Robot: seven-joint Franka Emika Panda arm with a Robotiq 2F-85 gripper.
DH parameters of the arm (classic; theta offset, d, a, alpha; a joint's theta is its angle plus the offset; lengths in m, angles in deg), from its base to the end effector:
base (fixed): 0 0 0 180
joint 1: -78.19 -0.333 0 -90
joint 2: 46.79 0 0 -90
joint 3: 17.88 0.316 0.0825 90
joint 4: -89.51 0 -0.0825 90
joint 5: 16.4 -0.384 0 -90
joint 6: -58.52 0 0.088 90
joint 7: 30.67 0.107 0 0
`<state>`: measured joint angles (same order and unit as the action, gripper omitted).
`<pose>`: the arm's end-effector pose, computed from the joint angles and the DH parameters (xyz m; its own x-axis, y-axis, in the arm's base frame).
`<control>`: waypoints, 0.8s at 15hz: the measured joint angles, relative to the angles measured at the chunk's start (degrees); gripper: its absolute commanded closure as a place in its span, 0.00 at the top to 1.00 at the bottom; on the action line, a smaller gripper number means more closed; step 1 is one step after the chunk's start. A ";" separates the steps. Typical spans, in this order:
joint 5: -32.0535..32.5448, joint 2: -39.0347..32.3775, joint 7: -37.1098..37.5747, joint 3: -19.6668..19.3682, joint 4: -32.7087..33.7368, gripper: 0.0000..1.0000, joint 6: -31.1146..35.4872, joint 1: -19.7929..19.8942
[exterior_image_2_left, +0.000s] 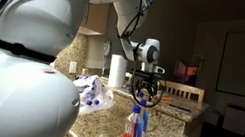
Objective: Pick up the bottles from the counter and put them in the plastic
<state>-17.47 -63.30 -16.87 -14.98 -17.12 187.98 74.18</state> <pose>0.6303 0.0749 0.3752 0.9857 -0.1359 0.0998 -0.1308 -0.9899 -0.0554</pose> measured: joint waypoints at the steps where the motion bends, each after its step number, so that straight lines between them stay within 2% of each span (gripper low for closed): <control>1: 0.00 -1.06 0.00 0.02 0.78 0.53 -0.10 -0.09; 5: 0.15 -1.73 0.15 -0.25 2.30 0.28 -1.13 -0.66; 6: 0.35 -1.49 0.38 -0.41 2.43 0.71 -1.33 -0.79; 7: 0.53 -1.19 0.74 -0.59 2.49 0.67 -1.52 -0.90; 8: 0.70 -0.83 1.26 -0.78 2.51 0.68 -1.67 -1.00; 12: 1.20 0.70 2.95 -1.43 2.52 0.90 -3.25 -1.41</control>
<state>-16.27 -62.60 -13.92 -16.41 -14.60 184.73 72.77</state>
